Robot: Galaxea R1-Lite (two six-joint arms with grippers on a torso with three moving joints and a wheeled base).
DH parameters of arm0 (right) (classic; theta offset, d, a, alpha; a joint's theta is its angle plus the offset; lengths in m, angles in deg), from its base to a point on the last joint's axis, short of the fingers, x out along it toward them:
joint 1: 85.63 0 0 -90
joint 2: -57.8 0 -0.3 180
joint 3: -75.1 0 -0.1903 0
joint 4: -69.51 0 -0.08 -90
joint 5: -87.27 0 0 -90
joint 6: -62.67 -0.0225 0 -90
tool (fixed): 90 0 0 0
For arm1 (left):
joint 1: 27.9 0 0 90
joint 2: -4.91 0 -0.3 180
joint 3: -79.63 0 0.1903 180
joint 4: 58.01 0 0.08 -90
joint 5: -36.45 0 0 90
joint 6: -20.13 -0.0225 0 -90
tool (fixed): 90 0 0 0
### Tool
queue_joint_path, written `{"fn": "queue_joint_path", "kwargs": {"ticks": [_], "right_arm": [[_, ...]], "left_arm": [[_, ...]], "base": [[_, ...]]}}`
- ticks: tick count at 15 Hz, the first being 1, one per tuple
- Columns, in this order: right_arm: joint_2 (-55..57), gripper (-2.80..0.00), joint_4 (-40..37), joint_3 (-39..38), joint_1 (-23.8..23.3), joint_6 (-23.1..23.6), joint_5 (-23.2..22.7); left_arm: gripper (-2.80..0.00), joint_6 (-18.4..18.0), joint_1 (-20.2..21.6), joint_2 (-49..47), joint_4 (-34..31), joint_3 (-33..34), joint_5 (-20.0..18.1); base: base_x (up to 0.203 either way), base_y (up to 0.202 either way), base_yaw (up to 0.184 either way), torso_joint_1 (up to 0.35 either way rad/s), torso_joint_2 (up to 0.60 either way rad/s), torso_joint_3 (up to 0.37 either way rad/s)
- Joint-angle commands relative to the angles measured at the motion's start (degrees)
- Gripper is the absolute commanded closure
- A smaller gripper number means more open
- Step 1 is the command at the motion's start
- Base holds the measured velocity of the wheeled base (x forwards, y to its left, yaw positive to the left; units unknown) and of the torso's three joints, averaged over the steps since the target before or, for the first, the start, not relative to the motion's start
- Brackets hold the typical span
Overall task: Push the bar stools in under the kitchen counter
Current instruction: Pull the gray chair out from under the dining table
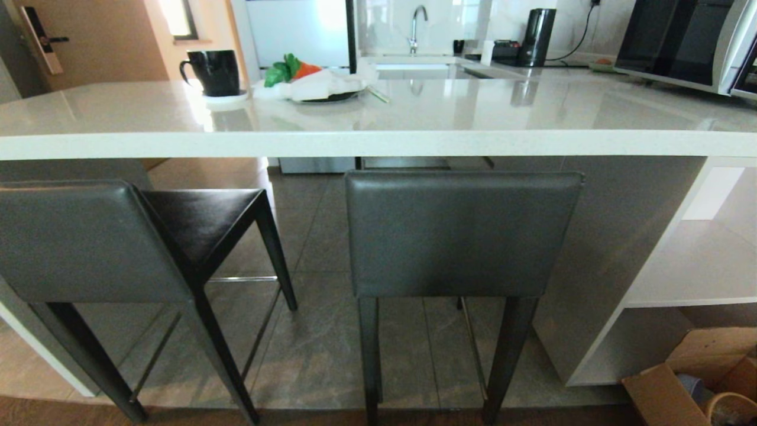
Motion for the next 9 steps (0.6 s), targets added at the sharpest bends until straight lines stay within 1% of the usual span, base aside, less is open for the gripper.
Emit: {"fn": "queue_joint_path", "kwargs": {"ticks": [1, 9], "right_arm": [[0.1, 0.0, 0.01, 0.0, 0.01, -0.03, 0.01], [0.1, 0.0, 0.01, 0.0, 0.01, -0.03, 0.01]], "left_arm": [[0.0, 0.06, 0.0, -0.09, 0.01, 0.18, -0.03], [0.0, 0.06, 0.0, -0.09, 0.01, 0.18, 0.05]], "base": [[0.0, 0.0, 0.0, 0.0, 0.0, 0.0], [0.0, 0.0, 0.0, 0.0, 0.0, 0.0]]}}
